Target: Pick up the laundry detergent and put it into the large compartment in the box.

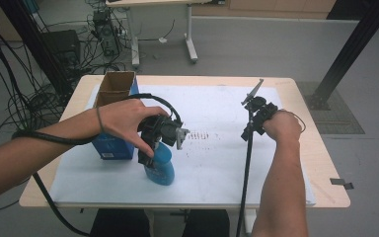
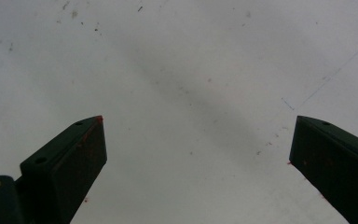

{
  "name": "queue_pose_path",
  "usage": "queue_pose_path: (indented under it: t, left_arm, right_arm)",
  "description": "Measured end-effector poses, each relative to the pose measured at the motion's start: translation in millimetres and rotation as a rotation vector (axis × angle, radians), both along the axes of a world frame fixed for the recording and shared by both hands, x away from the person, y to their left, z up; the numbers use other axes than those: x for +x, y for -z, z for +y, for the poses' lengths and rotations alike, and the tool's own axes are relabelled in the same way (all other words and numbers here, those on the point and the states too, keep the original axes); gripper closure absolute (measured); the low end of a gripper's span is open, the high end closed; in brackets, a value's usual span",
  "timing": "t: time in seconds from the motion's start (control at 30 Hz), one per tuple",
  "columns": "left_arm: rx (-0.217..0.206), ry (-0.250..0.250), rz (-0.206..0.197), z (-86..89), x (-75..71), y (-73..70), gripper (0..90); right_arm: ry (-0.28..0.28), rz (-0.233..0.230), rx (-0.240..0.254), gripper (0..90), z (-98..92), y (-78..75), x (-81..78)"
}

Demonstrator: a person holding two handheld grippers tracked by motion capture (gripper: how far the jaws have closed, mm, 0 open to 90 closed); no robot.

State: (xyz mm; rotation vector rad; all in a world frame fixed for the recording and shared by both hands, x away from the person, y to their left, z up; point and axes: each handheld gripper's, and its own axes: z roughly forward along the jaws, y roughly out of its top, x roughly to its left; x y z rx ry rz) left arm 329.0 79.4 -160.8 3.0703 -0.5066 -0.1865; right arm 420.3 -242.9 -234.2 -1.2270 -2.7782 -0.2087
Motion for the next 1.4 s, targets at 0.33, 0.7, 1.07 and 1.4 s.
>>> queue_pose_path:
  t: [0.33, 0.7, 1.07, 1.4]
  left_arm:
    - [0.002, -0.001, 0.003, 1.0, -0.3, 0.9, 6.8]
    - [0.01, 0.004, -0.005, -0.3, -3.3, 1.6, 6.8]
    - [0.009, 0.0, -0.007, 1.2, -3.7, 1.4, 6.8]
    - [0.026, -0.001, -0.011, -0.7, -4.8, 8.8, 6.7]
  right_arm:
    - [-0.004, 0.0, -0.006, 3.8, 0.8, -0.5, 0.2]
    - [0.0, 0.001, -0.003, 3.7, 0.7, -0.7, -0.4]
    - [-0.009, -0.002, -0.004, 3.8, 3.1, -1.3, -0.1]
    - [-0.006, -0.006, -0.006, 3.7, 4.1, -3.4, -1.5]
